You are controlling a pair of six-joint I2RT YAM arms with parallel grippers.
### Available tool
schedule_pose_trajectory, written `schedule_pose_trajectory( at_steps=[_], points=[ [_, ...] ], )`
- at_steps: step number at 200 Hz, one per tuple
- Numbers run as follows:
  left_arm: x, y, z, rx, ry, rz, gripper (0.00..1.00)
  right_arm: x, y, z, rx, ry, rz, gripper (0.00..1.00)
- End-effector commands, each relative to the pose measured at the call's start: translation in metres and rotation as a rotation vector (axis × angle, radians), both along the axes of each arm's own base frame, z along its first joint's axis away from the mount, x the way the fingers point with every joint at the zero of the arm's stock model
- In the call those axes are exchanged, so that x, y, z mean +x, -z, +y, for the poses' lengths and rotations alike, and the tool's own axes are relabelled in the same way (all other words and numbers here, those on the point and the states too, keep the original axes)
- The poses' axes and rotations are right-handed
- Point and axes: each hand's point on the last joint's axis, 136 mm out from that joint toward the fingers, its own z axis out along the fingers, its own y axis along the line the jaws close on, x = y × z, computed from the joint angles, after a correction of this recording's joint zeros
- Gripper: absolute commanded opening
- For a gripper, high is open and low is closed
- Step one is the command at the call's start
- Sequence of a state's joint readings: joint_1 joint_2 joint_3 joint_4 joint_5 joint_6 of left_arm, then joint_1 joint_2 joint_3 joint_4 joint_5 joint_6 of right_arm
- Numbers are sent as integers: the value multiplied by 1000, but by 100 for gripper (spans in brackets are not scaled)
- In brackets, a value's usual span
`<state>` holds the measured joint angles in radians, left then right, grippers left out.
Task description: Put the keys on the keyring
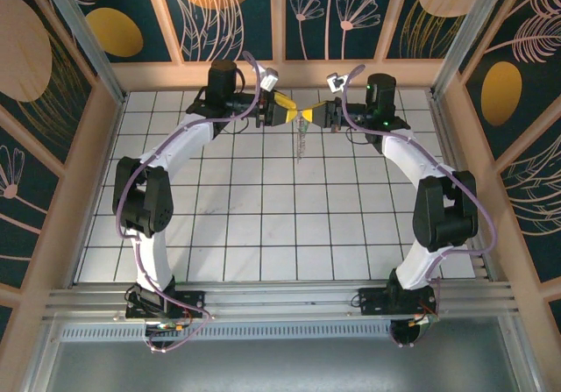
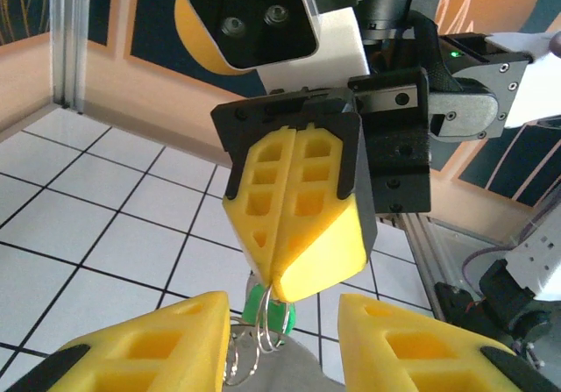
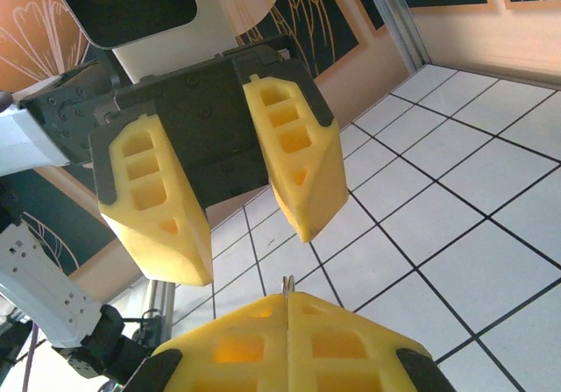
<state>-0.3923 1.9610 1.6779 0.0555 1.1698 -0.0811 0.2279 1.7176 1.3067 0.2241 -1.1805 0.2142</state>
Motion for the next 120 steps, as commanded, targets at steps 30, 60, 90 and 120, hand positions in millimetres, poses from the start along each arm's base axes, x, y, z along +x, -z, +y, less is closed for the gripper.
schedule_pose_trajectory(
  at_steps=[30, 60, 90, 120],
  points=[
    [4, 7, -1, 1, 28, 11, 38, -6, -18, 3, 21, -48, -69, 0],
    [5, 10, -2, 1, 35, 20, 38, -7, -18, 5, 21, -52, -69, 0],
    [2, 8, -3, -4, 51, 21, 37, -6, -18, 7, 22, -51, -71, 0],
    [2, 9, -5, -8, 56, 20, 37, -6, -17, 9, 21, -55, -67, 0]
  ],
)
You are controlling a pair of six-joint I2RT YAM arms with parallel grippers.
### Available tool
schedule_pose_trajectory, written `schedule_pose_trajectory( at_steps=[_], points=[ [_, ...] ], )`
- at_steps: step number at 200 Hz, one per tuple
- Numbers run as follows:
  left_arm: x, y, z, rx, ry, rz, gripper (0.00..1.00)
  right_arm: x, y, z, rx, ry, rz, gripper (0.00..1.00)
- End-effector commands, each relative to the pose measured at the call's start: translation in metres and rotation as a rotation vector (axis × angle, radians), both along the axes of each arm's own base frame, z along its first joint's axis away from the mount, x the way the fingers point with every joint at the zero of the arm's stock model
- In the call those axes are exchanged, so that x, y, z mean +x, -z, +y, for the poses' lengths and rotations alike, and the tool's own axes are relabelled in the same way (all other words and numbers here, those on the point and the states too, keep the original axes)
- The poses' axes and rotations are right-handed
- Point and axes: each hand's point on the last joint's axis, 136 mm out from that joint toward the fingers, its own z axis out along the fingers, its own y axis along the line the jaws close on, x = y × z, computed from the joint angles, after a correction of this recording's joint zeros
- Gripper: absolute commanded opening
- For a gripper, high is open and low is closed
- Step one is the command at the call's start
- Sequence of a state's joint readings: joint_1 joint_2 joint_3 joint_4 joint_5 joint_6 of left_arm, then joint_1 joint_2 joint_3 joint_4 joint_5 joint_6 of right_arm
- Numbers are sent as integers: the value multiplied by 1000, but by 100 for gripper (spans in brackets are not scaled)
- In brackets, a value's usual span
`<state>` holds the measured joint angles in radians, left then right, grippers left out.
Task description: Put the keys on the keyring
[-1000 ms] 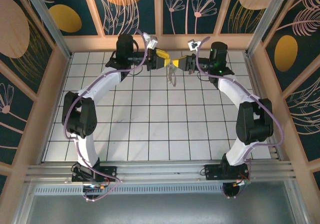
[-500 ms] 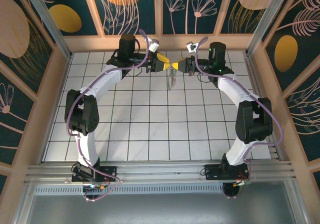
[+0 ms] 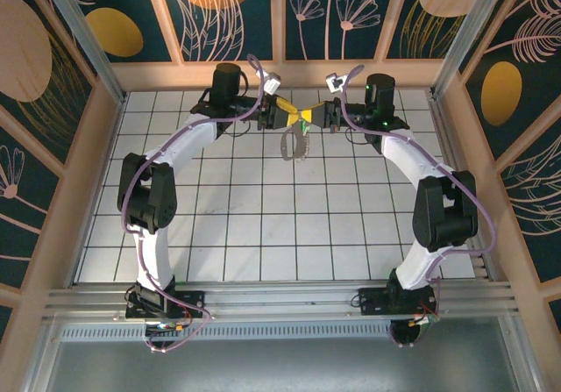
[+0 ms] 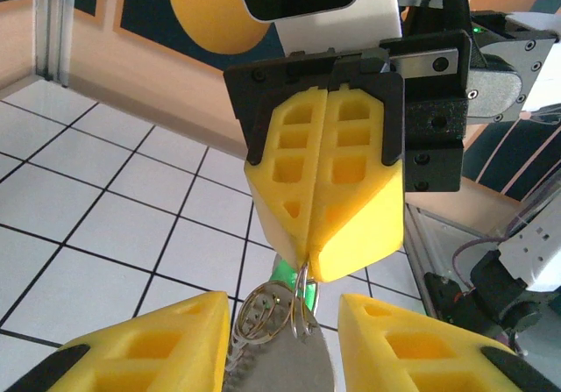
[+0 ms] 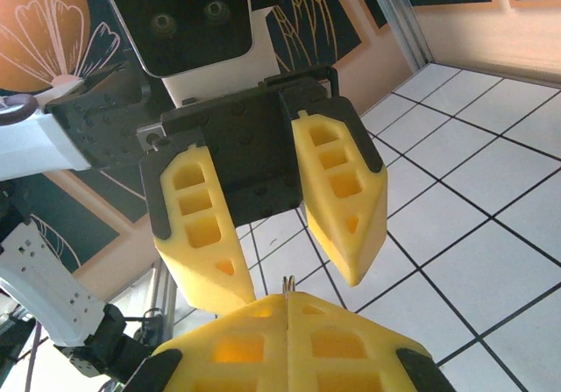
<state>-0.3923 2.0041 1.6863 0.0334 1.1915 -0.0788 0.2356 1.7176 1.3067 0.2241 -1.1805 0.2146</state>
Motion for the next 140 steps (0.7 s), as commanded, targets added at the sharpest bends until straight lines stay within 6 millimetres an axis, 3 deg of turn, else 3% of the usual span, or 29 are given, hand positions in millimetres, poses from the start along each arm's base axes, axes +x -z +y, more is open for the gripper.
schedule_pose_trajectory(
  at_steps=[1, 96, 140],
  points=[
    [-1, -11, -2, -24, 35, -33, 37, -4, -16, 6, 21, -47, -67, 0],
    [-7, -8, -8, -28, 75, -29, 32, -1, -14, 8, 19, -47, -62, 0],
    [-11, -6, -8, -29, 95, -26, 17, 1, -12, 8, 18, -46, -57, 0]
  ],
)
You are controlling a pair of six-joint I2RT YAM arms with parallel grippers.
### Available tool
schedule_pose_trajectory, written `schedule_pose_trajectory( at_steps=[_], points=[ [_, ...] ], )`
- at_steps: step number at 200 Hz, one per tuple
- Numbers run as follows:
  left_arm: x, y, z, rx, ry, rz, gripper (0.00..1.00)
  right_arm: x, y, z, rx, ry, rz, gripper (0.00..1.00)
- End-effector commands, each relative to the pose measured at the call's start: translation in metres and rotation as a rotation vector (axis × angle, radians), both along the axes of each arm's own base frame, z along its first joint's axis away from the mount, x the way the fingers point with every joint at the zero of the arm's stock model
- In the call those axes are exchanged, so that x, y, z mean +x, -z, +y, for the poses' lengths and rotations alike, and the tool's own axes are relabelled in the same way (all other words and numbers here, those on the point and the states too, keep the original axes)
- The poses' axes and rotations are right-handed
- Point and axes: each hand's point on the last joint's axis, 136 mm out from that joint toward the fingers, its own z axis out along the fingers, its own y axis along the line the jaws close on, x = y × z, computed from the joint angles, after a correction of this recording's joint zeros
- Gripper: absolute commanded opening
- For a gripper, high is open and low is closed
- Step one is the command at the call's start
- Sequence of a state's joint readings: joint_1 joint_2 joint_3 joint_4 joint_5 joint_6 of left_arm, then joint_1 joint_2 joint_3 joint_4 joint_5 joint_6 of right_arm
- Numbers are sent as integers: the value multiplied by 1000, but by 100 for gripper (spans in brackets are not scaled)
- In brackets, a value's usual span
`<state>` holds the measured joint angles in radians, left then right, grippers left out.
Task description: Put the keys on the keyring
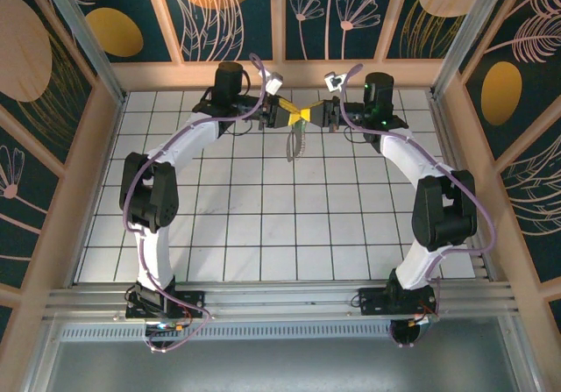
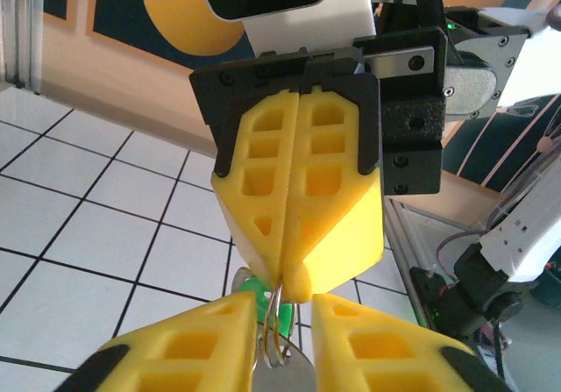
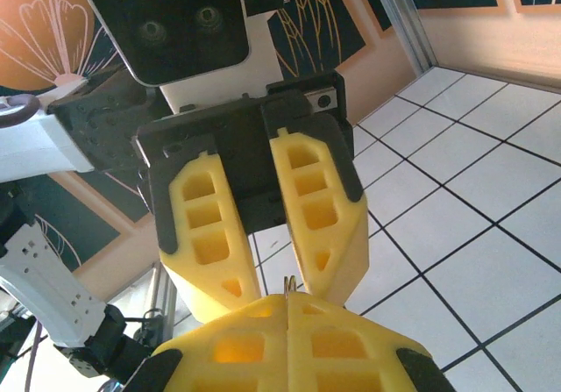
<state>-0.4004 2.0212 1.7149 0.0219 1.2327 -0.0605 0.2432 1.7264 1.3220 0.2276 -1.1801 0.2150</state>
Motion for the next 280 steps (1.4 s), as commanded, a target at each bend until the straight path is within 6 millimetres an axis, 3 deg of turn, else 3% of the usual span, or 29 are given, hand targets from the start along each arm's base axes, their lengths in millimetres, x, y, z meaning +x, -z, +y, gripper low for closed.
schedule_pose_trajectory(
  at_steps=[1, 64, 84, 98, 112, 136, 193, 280],
  points=[
    [-5, -2, -3, -14, 46, -13, 16, 0, -10, 5, 16, -39, -47, 0],
    [-7, -9, -4, -26, 52, -26, 11, -2, -7, 5, 15, -42, -42, 0],
    [-8, -11, -4, -31, 53, -33, 0, -2, -9, 6, 16, -47, -43, 0],
    [-10, -13, -5, -35, 55, -40, 0, -2, -11, 5, 17, -45, -46, 0],
    [-11, -14, -6, -40, 53, -46, 0, -1, -14, 2, 17, -30, -53, 20],
    [-13, -19, -4, -48, 43, -59, 0, -2, -22, -7, 29, -3, -71, 32],
    [-18, -29, -3, -61, 44, -78, 0, -12, -24, -23, 45, 22, -89, 37],
    [-21, -39, -4, -73, 55, -89, 0, -32, -8, -25, 53, -31, -89, 44]
  ],
)
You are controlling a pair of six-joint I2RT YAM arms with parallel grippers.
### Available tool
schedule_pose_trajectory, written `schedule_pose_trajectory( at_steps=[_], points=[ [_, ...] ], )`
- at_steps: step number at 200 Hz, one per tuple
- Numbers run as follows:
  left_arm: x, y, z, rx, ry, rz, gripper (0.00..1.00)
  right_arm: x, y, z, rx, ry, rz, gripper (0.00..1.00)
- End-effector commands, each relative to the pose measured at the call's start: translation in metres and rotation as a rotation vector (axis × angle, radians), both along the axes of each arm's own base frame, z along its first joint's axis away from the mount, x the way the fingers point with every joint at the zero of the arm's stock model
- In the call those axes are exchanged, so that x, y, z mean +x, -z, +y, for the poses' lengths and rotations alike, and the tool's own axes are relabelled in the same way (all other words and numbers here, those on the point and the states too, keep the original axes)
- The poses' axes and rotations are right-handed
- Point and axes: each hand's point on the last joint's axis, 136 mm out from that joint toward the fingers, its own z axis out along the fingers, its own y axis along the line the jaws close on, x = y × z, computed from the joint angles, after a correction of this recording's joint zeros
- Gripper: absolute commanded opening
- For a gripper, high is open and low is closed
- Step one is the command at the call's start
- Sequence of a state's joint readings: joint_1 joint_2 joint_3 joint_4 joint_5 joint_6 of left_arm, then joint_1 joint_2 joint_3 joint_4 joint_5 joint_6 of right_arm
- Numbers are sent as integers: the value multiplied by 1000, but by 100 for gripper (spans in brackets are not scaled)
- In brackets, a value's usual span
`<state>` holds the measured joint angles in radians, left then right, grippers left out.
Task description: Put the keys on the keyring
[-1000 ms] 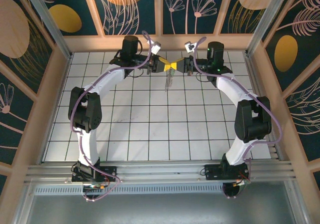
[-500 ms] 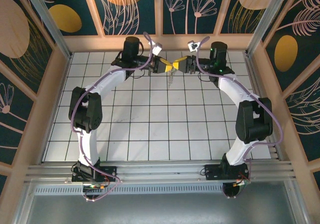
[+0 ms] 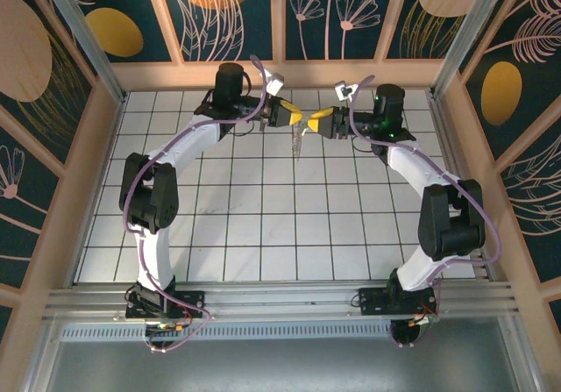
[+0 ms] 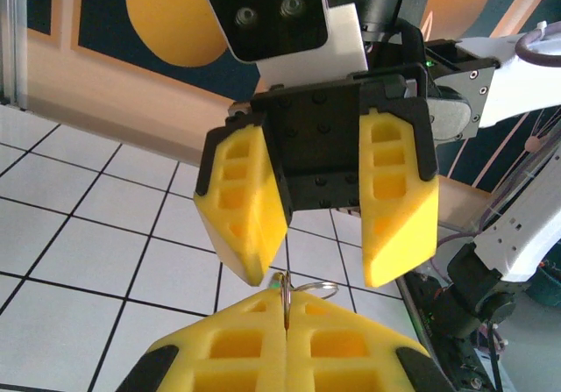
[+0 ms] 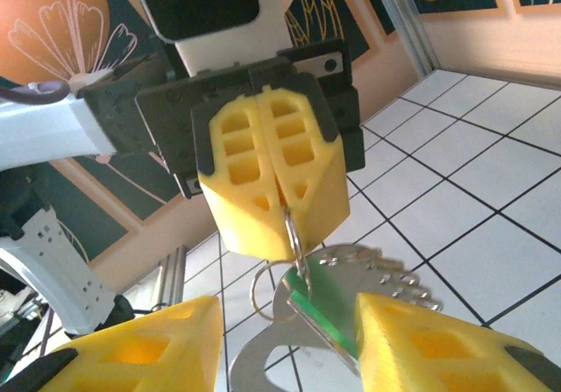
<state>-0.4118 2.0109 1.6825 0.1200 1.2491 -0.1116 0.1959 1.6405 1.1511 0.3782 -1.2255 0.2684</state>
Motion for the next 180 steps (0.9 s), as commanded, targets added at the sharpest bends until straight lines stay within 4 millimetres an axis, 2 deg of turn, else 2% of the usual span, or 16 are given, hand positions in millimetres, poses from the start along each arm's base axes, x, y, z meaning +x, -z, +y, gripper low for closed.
schedule_pose_trajectory(
  at_steps=[1, 50, 80, 102, 110, 132, 169, 180],
  points=[
    [-15, -33, 0, -43, 33, -71, 0, -13, -17, -2, 21, -38, -80, 44],
    [-15, -36, -2, -48, 39, -74, 0, -14, -11, 0, 21, -56, -71, 44],
    [-14, -37, -3, -50, 40, -76, 0, -15, -7, 3, 20, -70, -64, 39],
    [-15, -39, -4, -53, 40, -80, 0, -15, -3, 3, 16, -71, -54, 31],
    [-15, -39, -4, -53, 40, -79, 0, -16, -2, 3, 15, -73, -54, 24],
    [-15, -41, -4, -56, 38, -83, 0, -16, 1, 3, 11, -75, -50, 13],
    [-14, -44, -4, -61, 31, -93, 0, -17, 4, 2, 9, -77, -42, 10],
    [-14, -45, -4, -62, 27, -94, 0, -18, 5, 3, 9, -78, -40, 6]
  ],
)
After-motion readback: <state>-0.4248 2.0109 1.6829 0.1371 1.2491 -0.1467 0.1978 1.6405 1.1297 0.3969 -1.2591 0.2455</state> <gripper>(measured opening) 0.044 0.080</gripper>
